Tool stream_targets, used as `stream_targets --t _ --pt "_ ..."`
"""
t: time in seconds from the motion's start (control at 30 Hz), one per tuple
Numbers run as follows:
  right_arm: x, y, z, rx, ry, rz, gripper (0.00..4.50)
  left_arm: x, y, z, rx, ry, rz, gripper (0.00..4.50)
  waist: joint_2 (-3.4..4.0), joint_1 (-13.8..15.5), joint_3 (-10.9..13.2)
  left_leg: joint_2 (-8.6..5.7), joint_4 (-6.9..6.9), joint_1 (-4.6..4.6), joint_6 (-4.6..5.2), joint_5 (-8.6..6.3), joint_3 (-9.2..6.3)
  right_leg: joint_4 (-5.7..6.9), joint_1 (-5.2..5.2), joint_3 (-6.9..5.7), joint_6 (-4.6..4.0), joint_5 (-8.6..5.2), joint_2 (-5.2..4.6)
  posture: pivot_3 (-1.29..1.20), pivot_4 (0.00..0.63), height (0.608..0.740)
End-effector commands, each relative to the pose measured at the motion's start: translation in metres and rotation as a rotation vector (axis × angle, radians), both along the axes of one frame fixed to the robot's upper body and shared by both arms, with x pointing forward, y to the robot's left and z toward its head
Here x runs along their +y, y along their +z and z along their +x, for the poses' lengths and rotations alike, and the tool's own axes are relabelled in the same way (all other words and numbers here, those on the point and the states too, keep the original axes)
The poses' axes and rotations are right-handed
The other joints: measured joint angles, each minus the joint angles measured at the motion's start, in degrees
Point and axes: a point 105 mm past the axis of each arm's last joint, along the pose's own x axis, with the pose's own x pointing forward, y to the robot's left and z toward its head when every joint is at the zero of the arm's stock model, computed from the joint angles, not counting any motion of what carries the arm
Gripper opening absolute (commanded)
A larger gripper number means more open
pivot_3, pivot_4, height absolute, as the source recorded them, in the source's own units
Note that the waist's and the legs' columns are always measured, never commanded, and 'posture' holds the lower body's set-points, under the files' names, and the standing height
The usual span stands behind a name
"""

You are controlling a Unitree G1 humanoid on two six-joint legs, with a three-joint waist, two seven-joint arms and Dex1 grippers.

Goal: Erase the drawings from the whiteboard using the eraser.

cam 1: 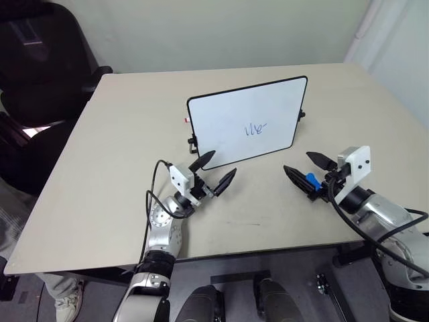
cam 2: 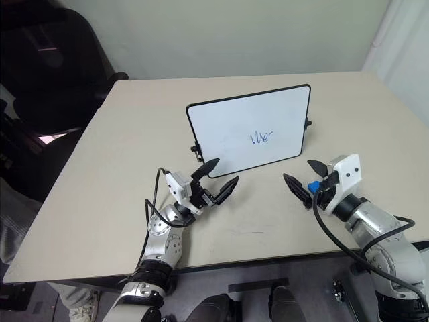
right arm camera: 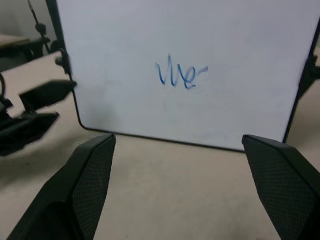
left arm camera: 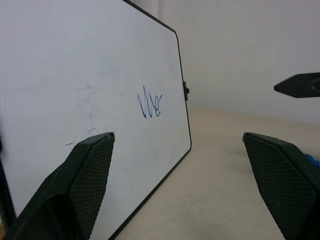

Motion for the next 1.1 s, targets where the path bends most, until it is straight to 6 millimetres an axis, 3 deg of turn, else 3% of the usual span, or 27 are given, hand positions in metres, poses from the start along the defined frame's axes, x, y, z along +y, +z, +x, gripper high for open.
stream_targets --t 0.03,0.3,0.7,1.1 --pt "-0.01 0.008 0.002 -0.023 -0.022 -0.031 4.4 0.001 0.003 -0.001 -0.022 0.015 -0.012 4.5 0.0 -0.02 0.0 0.0 0.0 0.0 0.0 0.0 0.0 0.0 0.0 0.0 0.0 0.0 0.0 0.0 0.15 0.726" --pt "-0.025 -0.02 0.008 0.191 -0.043 -0.131 4.4 0.001 0.0 0.0 -0.01 0.02 -0.013 4.5 0.0 -0.04 0.0 0.0 0.0 0.0 -0.01 0.0 0.0 0.0 0.01 0.0 -0.01 0.0 0.0 0.0 0.15 0.726" --pt "-0.068 -0.031 0.017 0.375 -0.069 -0.194 4.4 0.004 0.0 -0.001 -0.015 0.041 -0.014 4.5 0.04 0.0 -0.02 0.02 -0.02 0.01 -0.01 0.0 0.0 0.01 0.0 0.02 0.01 0.0 0.02 0.0 0.15 0.726" --pt "-0.067 -0.05 0.019 0.426 -0.04 -0.258 4.4 0.006 -0.001 -0.002 -0.013 0.046 -0.012 4.5 0.04 -0.06 -0.02 0.02 -0.02 0.01 0.0 -0.01 0.0 0.01 -0.01 0.02 -0.01 0.0 0.02 0.0 0.15 0.726"
